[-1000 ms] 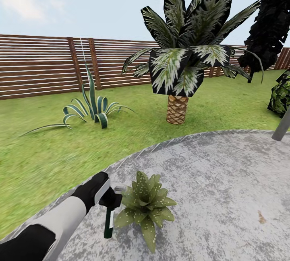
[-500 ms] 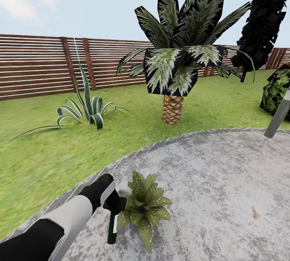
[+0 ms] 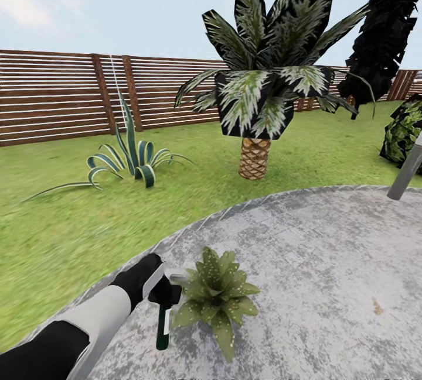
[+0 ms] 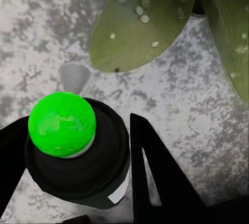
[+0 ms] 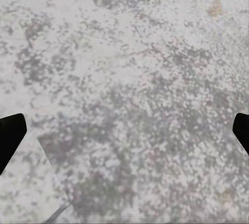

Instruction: Pick up the pesticide atomizer in the garden and spray insectifuge to fully cover both potted plants in the garden.

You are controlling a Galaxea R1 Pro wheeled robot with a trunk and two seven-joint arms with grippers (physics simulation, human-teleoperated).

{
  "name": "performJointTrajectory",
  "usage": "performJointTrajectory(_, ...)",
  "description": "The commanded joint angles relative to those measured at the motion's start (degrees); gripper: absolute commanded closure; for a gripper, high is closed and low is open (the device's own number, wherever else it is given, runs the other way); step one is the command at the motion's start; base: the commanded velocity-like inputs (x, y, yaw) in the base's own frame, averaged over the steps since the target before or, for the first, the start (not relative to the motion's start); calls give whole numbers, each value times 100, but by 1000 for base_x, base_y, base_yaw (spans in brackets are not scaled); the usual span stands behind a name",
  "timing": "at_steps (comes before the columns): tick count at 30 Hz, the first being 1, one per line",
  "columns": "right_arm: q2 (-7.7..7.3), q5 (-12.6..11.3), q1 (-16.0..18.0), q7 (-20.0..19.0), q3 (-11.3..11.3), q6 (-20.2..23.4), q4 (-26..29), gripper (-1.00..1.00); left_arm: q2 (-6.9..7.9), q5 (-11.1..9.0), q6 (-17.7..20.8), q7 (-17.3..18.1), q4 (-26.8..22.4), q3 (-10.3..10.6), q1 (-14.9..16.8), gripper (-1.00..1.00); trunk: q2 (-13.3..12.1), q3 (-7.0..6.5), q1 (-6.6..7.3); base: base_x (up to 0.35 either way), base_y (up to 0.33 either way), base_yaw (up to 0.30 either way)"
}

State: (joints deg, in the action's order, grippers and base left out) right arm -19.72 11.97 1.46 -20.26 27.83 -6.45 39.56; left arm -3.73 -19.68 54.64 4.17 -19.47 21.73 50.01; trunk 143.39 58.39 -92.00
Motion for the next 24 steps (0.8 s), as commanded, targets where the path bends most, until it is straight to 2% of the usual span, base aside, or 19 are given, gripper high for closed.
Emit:
performJointTrajectory(1, 1, 57, 20, -56, 24, -3, 122, -100, 69, -45, -350, 65, -63, 30, -91, 100, 1, 5, 1, -28, 72, 0)
performJointTrajectory(2, -3, 34, 46, -63, 31, 96, 340, -100, 130, -46, -576, 105, -147, 28, -177, 100, 1, 5, 1, -18, 46, 0)
performJointTrajectory(3, 2, 18, 88, -64, 38, 373, 644, -100, 221, -49, -754, 155, -281, 27, -284, 100, 1, 5, 1, -11, 29, 0)
performJointTrajectory(4, 9, -7, 182, -69, 44, 1604, 1657, -100, 473, -35, -959, 328, -823, 23, -628, 100, 1, 5, 1, -4, 10, 0)
performJointTrajectory(5, 20, -72, 396, -67, 48, 2495, 2495, -100, 663, -27, -1022, 412, -1247, 21, -850, 100, 1, 5, 1, -2, 4, 0)
performJointTrajectory(7, 60, -358, 801, -61, 47, 3266, 3283, -100, 875, -40, -1076, 445, -1463, 21, -971, 100, 1, 5, 1, -1, 2, 0)
performJointTrajectory(8, 112, -569, 994, -58, 24, 3933, 3897, -100, 1001, -50, -1248, 506, -1536, 18, -1052, 100, 1, 5, 1, 0, 0, 0)
performJointTrajectory(10, 207, -706, 1143, -59, 0, 4746, 4693, -100, 1094, -20, -1651, 721, -1582, 20, -1191, 100, 1, 5, 1, 0, 0, 0)
performJointTrajectory(11, 276, -757, 1372, -58, -16, 5152, 4993, -100, 1130, -14, -1881, 849, -1600, 22, -1293, 100, 1, 5, 1, 0, 0, 0)
performJointTrajectory(13, 325, -785, 1724, -63, -31, 5460, 5175, -100, 1187, -3, -2046, 912, -1618, 19, -1437, 100, 1, 5, 1, 0, 0, 0)
performJointTrajectory(14, 341, -797, 1877, -64, -37, 5565, 5235, -100, 1273, -16, -2241, 943, -1624, 17, -1546, 100, 1, 5, 1, 0, 0, 0)
performJointTrajectory(16, 362, -804, 1973, -73, -71, 5610, 5278, -100, 1381, -28, -2771, 1013, -1606, 23, -1624, 100, 1, 5, 1, 0, 0, 0)
performJointTrajectory(17, 422, -806, 2007, -78, -225, 5643, 5290, -100, 1415, -21, -3257, 1066, -1587, 26, -1651, 100, 1, 5, 1, 0, 0, 0)
performJointTrajectory(19, 517, -803, 2024, -81, -533, 5669, 5300, -100, 1452, -44, -3664, 1207, -1552, 15, -1666, 100, 1, 5, 1, 0, 0, 0)
performJointTrajectory(21, 561, -803, 2030, -83, -706, 5686, 5304, -100, 1472, -36, -3864, 1433, -1500, -116, -1670, 100, 1, 5, 1, 0, 0, 0)
performJointTrajectory(24, 584, -802, 2033, -83, -812, 5693, 5306, -100, 1488, 27, -3960, 1571, -1448, -357, -1699, 100, 1, 5, 1, 0, 0, 0)
